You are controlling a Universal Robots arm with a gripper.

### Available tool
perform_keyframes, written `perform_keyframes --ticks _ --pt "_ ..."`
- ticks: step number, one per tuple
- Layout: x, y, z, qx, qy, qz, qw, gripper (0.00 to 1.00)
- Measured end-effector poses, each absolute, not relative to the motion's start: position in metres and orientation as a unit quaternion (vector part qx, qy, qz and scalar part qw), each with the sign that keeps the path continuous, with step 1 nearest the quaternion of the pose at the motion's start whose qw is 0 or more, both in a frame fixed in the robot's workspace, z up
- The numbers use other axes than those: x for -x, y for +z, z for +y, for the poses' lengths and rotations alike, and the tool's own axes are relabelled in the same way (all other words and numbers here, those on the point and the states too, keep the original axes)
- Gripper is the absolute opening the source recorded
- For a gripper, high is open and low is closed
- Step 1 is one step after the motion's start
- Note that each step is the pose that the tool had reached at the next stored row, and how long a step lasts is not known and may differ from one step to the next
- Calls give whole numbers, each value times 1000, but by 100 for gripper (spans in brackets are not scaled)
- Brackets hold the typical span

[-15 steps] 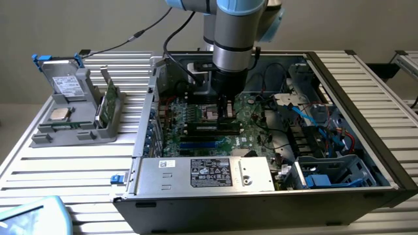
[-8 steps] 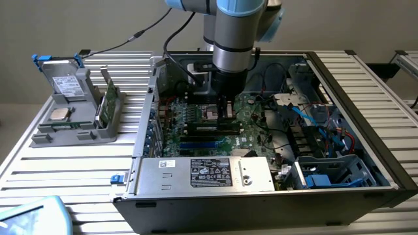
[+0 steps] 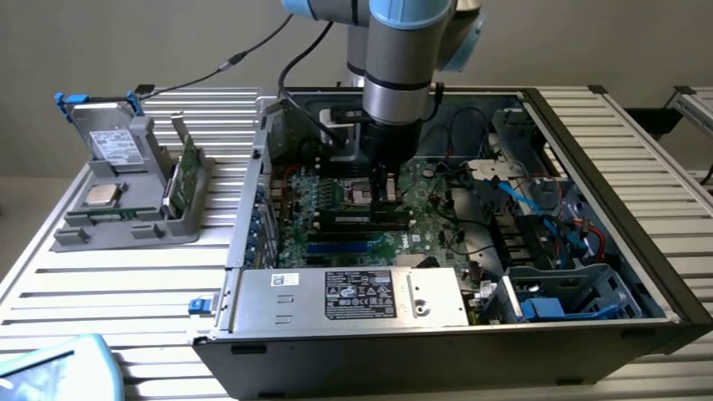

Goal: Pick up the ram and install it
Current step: 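Insert the ram into the slot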

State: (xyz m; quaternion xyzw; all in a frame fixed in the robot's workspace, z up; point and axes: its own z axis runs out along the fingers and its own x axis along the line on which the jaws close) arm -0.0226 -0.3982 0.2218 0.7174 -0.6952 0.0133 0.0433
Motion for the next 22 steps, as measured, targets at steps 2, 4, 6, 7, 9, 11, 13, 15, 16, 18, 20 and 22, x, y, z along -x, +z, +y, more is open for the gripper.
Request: perform_keyframes --ticks 2,4,6,7,9,11,13,15,16,18,20,22 --pt "23 221 -398 -715 13 -697 43 14" --pt "23 221 -398 -714 13 -699 43 14" --pt "23 221 -398 -712 13 -701 43 14" --pt "23 221 -398 -710 13 -702 43 14" --pt "23 220 -398 -707 13 -706 44 14" --pt "23 220 -398 -706 13 -707 44 14" --pt "23 220 -398 -706 13 -707 44 14" --pt "23 220 -398 -706 13 -707 44 14" --pt "23 220 -398 -706 13 -707 44 14" --pt "23 220 -398 -706 13 -707 44 14" --pt "23 220 -398 -706 13 -707 44 14" --pt "23 220 -398 -706 13 -707 44 14"
